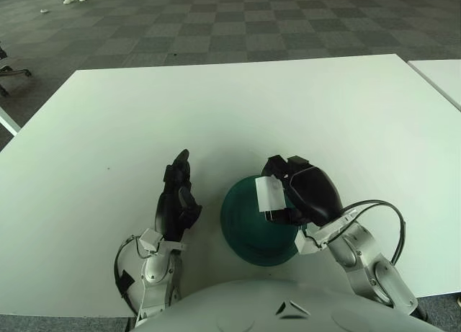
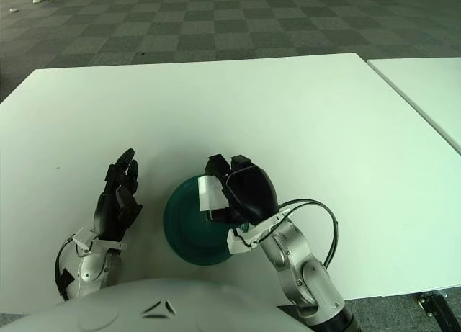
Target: Put the charger into the plate.
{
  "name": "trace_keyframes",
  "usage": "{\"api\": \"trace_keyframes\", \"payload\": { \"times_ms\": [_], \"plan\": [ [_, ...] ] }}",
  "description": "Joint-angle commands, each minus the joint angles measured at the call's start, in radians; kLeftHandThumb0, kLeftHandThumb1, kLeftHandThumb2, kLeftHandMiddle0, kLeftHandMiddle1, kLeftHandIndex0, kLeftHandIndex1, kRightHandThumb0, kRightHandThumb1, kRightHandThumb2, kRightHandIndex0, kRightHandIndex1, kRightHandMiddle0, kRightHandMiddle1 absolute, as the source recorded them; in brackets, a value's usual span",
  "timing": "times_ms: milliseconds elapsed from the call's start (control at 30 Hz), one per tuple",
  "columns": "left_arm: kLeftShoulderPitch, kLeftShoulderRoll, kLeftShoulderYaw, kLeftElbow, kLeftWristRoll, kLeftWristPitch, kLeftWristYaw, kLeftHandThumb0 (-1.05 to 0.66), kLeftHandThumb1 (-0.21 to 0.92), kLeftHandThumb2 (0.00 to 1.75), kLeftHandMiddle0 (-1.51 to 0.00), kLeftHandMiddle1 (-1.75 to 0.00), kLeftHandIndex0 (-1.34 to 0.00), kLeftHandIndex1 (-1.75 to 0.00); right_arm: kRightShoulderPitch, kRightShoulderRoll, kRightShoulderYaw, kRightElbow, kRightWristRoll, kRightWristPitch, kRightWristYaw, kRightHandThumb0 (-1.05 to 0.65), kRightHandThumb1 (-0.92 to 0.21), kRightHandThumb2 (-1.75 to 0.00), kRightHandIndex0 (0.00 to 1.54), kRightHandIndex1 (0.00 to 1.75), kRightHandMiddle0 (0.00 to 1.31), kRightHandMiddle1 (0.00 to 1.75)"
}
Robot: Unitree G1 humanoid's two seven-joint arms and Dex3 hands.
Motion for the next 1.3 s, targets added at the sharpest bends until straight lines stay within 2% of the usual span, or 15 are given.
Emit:
{"api": "trace_keyframes", "payload": {
  "times_ms": [0,67,167,233,333,433,533,1000,1267],
  "plan": [
    [0.032,-0.051,-0.024,0.111,-0.038,0.013,-0.004,-1.01,0.92,0.93,-0.14,-0.02,0.0,-0.65,-0.006,-0.003,-0.007,0.01,0.017,-0.017,-0.007,-0.39,-0.65,-0.89,0.46,1.74,0.37,1.75],
    [0.031,-0.052,-0.023,0.116,-0.031,0.01,0.001,-1.0,0.92,0.94,-0.14,-0.02,0.0,-0.64,-0.007,-0.005,-0.009,0.007,0.014,-0.019,-0.004,-0.39,-0.68,-0.84,0.44,1.73,0.34,1.75],
    [0.031,-0.049,-0.022,0.122,-0.017,0.0,0.005,-0.99,0.92,0.95,-0.14,-0.01,0.0,-0.62,-0.008,-0.018,-0.016,-0.019,-0.01,-0.02,0.011,-0.37,-0.83,-0.64,0.4,1.5,0.26,1.75],
    [0.029,-0.046,-0.023,0.126,-0.008,-0.006,0.005,-0.99,0.92,0.96,-0.14,-0.01,0.0,-0.58,-0.011,-0.03,-0.02,-0.028,-0.028,-0.025,0.012,-0.36,-0.88,-0.57,0.36,1.31,0.22,1.75],
    [0.024,-0.042,-0.021,0.136,0.006,-0.015,0.006,-0.99,0.92,0.98,-0.13,-0.01,0.0,-0.54,-0.017,-0.041,-0.022,-0.03,-0.049,-0.031,0.009,-0.63,-0.91,-0.68,0.29,1.1,0.07,1.45],
    [0.019,-0.041,-0.019,0.144,0.016,-0.021,0.009,-0.99,0.92,0.99,-0.12,0.0,0.0,-0.52,-0.02,-0.049,-0.024,-0.033,-0.057,-0.035,0.012,-0.72,-0.92,-0.71,0.25,0.95,0.02,1.26],
    [0.013,-0.043,-0.018,0.153,0.019,-0.029,0.008,-0.99,0.92,0.99,-0.12,0.0,0.0,-0.51,-0.02,-0.056,-0.025,-0.043,-0.062,-0.035,0.025,-0.75,-0.92,-0.72,0.23,0.83,0.01,1.15],
    [-0.002,-0.051,-0.014,0.175,0.011,-0.043,0.006,-1.02,0.92,0.98,-0.12,0.0,0.0,-0.54,-0.015,-0.049,-0.021,-0.063,-0.062,-0.034,0.038,-0.73,-0.92,-0.69,0.2,0.67,0.0,0.94],
    [-0.008,-0.045,-0.013,0.189,0.029,-0.057,0.011,-1.01,0.92,0.99,-0.12,0.0,0.0,-0.53,-0.011,-0.042,-0.02,-0.058,-0.058,-0.034,0.028,-0.73,-0.92,-0.66,0.19,0.62,0.0,0.89]
  ]
}}
